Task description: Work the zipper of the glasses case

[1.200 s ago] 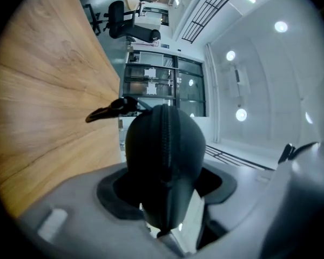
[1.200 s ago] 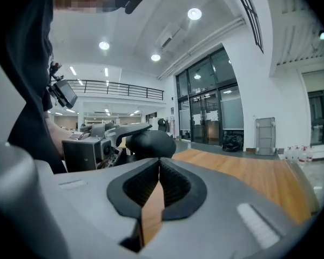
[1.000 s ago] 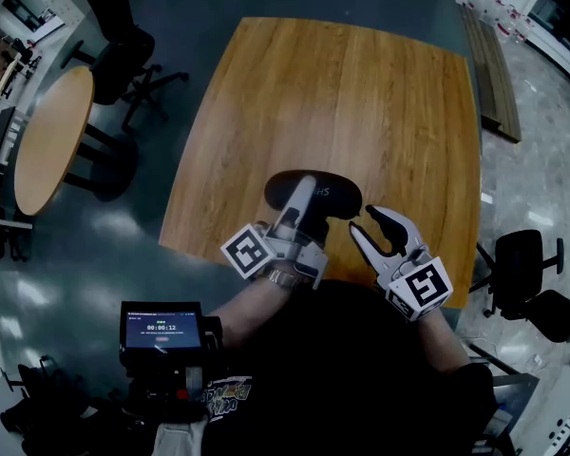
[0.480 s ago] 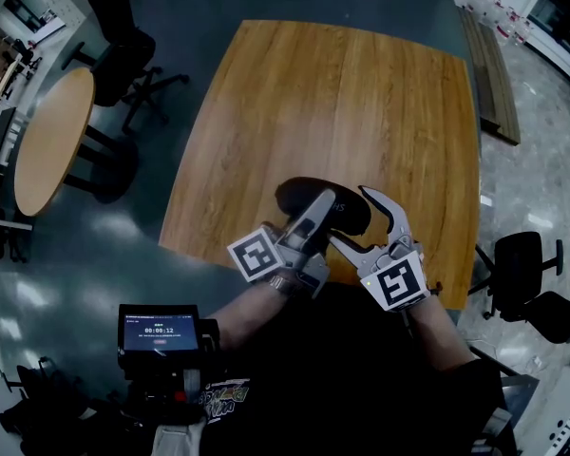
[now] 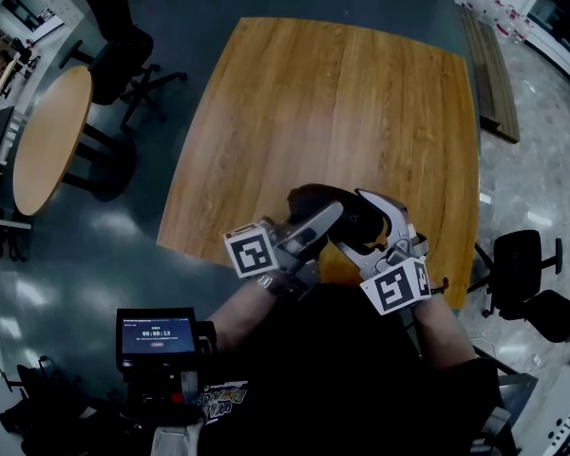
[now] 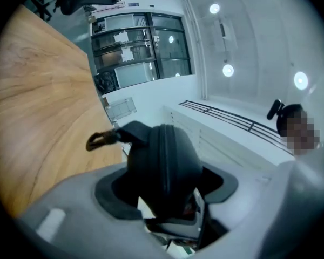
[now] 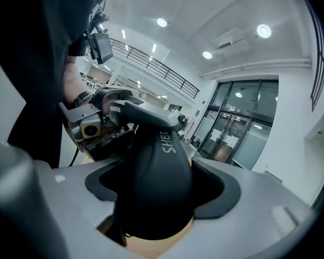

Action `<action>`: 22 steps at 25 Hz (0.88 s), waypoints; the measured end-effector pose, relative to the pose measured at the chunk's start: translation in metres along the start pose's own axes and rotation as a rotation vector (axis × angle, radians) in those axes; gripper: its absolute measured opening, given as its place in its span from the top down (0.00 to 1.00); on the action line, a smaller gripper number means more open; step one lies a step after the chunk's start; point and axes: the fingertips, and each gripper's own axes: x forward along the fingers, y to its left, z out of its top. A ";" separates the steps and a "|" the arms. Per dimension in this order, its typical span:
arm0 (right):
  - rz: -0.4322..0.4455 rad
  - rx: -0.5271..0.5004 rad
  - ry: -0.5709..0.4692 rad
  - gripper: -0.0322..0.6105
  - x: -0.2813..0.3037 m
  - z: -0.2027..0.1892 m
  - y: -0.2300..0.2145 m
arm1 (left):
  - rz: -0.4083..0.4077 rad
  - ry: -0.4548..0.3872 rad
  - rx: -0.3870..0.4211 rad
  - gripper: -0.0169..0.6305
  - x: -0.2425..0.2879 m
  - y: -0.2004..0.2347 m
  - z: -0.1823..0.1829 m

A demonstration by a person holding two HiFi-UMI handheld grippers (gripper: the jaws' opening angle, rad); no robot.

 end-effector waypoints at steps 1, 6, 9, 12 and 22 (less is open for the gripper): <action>-0.002 0.001 0.011 0.39 -0.003 -0.005 -0.002 | 0.003 -0.004 -0.028 0.55 -0.005 0.006 0.001; -0.051 0.134 0.091 0.40 -0.017 -0.067 -0.024 | 0.130 -0.136 -0.098 0.63 -0.049 0.050 0.020; -0.037 0.265 0.147 0.40 -0.004 -0.128 -0.026 | 0.192 -0.027 -0.038 0.77 -0.065 0.063 -0.003; 0.024 0.329 0.218 0.40 0.022 -0.174 -0.019 | 0.202 0.149 0.070 0.86 -0.060 0.057 -0.036; 0.228 0.280 0.420 0.40 0.083 -0.251 0.016 | 0.243 0.286 0.165 0.90 -0.082 0.055 -0.081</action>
